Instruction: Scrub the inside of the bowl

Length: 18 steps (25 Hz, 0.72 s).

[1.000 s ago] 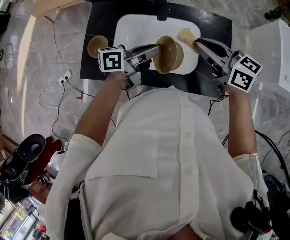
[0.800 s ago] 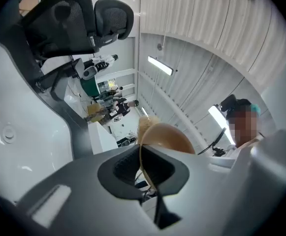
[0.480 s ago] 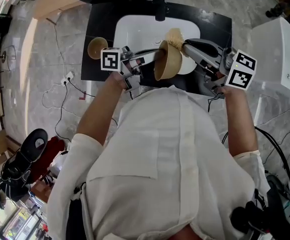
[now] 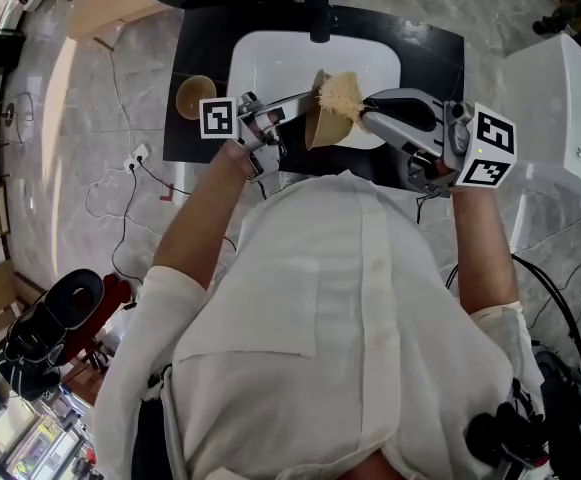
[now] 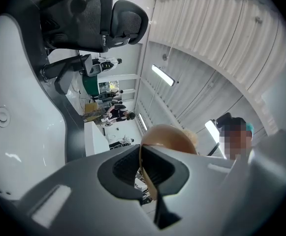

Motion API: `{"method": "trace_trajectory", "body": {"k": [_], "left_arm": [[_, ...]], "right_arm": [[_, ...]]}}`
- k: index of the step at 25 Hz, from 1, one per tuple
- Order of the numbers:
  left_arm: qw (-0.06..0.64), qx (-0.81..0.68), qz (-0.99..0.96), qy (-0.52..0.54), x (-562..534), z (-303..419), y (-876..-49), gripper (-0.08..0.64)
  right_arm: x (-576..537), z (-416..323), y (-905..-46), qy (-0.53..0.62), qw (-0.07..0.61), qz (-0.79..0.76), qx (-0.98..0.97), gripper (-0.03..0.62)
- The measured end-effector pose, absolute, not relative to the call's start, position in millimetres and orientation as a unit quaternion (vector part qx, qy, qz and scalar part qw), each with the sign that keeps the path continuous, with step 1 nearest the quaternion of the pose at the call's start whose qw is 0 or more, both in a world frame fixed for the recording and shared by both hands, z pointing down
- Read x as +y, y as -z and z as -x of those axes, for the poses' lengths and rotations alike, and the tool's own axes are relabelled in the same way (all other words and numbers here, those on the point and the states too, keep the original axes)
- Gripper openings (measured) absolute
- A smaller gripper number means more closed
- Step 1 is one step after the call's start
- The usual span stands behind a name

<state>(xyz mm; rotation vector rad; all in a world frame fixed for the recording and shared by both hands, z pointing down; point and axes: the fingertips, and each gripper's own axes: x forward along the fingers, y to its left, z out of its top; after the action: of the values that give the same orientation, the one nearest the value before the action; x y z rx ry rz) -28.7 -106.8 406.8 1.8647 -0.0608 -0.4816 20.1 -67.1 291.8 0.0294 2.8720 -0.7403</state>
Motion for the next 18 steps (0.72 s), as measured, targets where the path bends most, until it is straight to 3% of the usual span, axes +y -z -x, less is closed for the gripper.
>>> {"method": "trace_trajectory", "body": {"k": [18], "left_arm": [[0.585,-0.005,-0.763,0.276,-117.6,39.5,-386.5,0.017]], "right_arm": [[-17.3,3.8,-323.3,0.232,0.022,-0.126,0.964,0.034]]}}
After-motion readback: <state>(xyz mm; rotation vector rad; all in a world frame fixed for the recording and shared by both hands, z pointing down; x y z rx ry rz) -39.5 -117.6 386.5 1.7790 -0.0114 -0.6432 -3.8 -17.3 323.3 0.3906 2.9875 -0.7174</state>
